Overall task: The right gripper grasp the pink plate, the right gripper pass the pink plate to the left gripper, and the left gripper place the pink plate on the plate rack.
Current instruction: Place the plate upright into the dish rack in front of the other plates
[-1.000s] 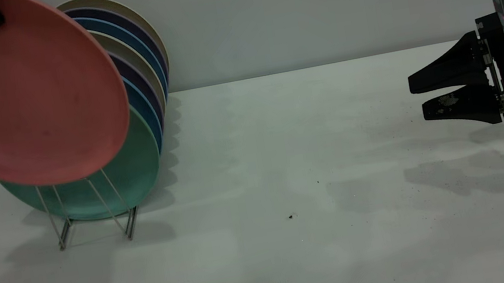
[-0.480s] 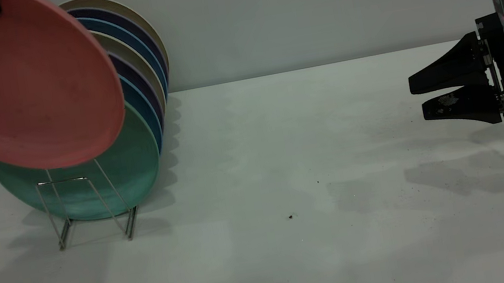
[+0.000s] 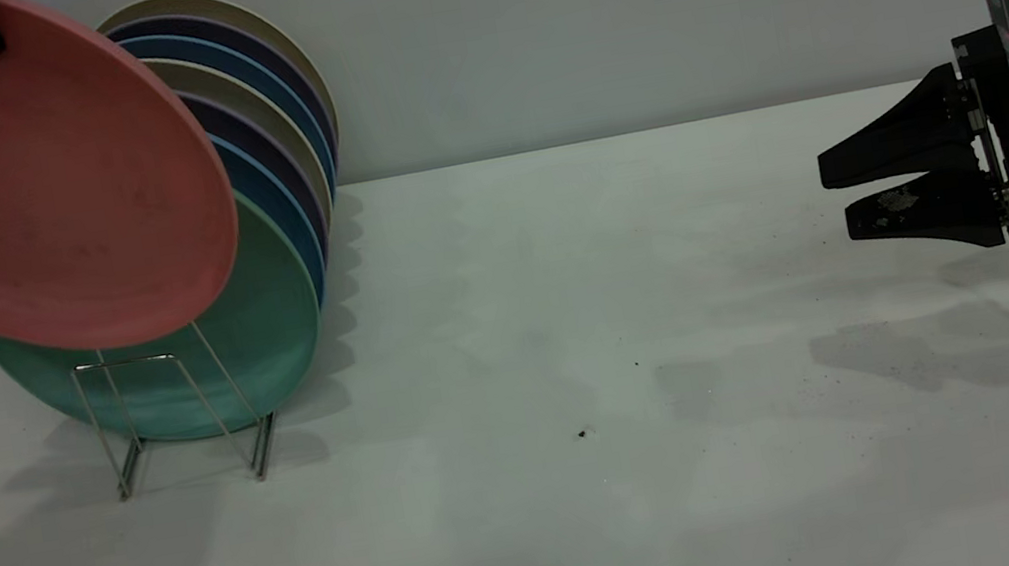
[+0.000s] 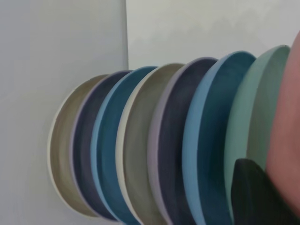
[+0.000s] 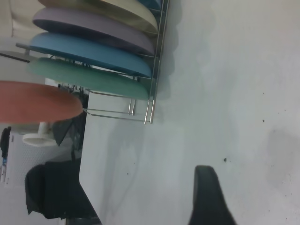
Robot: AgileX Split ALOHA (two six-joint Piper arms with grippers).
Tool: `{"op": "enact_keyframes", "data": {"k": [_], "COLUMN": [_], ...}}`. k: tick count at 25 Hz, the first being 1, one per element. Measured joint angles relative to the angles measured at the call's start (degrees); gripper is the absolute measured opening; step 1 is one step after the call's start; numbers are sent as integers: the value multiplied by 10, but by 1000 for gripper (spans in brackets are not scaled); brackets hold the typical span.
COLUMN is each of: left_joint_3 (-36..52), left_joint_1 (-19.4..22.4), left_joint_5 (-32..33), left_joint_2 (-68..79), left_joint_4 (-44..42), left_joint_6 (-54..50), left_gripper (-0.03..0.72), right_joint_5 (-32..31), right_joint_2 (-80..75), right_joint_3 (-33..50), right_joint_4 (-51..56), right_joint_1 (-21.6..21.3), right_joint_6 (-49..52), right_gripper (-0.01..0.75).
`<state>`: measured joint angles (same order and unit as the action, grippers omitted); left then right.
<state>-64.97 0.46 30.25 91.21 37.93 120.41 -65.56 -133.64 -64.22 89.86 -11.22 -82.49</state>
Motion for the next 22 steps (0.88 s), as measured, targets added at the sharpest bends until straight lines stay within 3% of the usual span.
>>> {"op": "enact_keyframes", "data": {"k": [22], "left_joint_3": [0], "left_joint_1": [0], "left_joint_5": [-15], "left_joint_2": [41], "left_joint_4": [1], "left_joint_6": [0], "left_gripper": [90], "right_joint_5": [0], "right_joint_2": [0], "right_joint_3": [0], "right_joint_4": [0], "right_joint_1": [0], "right_joint_6": [-1], "right_gripper": [494]}}
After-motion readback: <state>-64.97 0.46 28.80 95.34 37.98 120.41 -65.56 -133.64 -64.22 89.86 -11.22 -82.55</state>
